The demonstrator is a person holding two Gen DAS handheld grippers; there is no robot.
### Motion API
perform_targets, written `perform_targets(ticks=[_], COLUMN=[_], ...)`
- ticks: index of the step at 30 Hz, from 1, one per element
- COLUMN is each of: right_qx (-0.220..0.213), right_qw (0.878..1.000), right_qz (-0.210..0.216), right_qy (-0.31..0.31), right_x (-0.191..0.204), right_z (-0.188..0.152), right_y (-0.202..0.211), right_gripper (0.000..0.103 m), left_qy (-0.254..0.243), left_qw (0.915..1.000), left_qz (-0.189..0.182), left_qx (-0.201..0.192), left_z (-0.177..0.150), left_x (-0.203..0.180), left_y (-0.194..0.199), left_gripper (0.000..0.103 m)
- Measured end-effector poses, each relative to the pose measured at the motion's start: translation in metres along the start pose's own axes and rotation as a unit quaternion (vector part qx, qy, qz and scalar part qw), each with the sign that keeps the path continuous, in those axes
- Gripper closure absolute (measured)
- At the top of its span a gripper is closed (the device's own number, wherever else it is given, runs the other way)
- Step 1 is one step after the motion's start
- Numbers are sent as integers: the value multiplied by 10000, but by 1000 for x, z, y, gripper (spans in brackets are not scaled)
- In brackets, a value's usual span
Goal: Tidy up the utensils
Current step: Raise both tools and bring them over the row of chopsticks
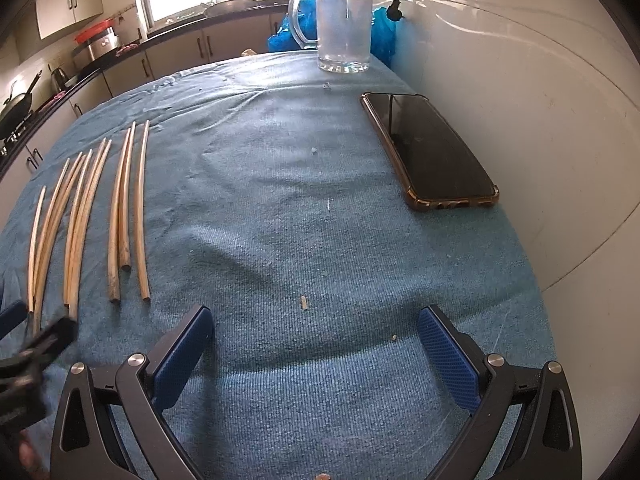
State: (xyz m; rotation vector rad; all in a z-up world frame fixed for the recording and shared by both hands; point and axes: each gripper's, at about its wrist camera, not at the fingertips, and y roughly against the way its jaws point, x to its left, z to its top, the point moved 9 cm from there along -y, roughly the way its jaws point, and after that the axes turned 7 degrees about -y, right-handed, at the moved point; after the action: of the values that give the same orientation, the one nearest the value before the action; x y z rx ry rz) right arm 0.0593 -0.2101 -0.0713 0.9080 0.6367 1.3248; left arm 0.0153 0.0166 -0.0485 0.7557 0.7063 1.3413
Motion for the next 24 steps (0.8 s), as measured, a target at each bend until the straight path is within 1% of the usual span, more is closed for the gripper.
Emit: perform_targets(ticks=[2, 3, 6, 9, 11, 14, 16, 19, 21, 24], right_qx=[-14, -18, -99, -320, -562, -1127, -1603, -2409, -2802, -3057], right_qw=[10000, 10000, 9999, 9989, 9975, 9917, 9841, 9671, 9572, 9506], right_qz=[1, -5, -36, 144, 164, 262, 382, 401, 315, 196], right_qy=[38, 41, -105, -310, -384, -553, -668, -715, -658, -509], right_x=[1, -1, -3, -2, -1, 2, 7, 15, 21, 32], right_z=[-2, -7, -12, -16, -18, -19, -19, -21, -23, -27], right_y=[1, 5, 15, 37, 56, 98, 130, 179, 202, 223], right_gripper=[0, 0, 2, 4, 4, 4, 3, 1, 0, 0], left_qy=[-6, -50, -155, -168, -163, -156, -186, -281, -299, -272], left_qw=[9998, 9994, 9962, 9910, 9885, 9825, 9770, 9662, 9611, 9528], left_qz=[30, 61, 314, 462, 518, 600, 706, 905, 976, 1090], left_qx=[-185, -343, -803, -1243, -1408, -1754, -2002, -2396, -2565, -2820], left_z=[-1, 1, 5, 7, 13, 13, 12, 13, 14, 11], left_x=[3, 5, 15, 23, 28, 33, 37, 38, 36, 41], left_y=[20, 33, 71, 106, 116, 143, 164, 191, 205, 226], left_gripper=[0, 0, 0, 0, 0, 0, 0, 0, 0, 0])
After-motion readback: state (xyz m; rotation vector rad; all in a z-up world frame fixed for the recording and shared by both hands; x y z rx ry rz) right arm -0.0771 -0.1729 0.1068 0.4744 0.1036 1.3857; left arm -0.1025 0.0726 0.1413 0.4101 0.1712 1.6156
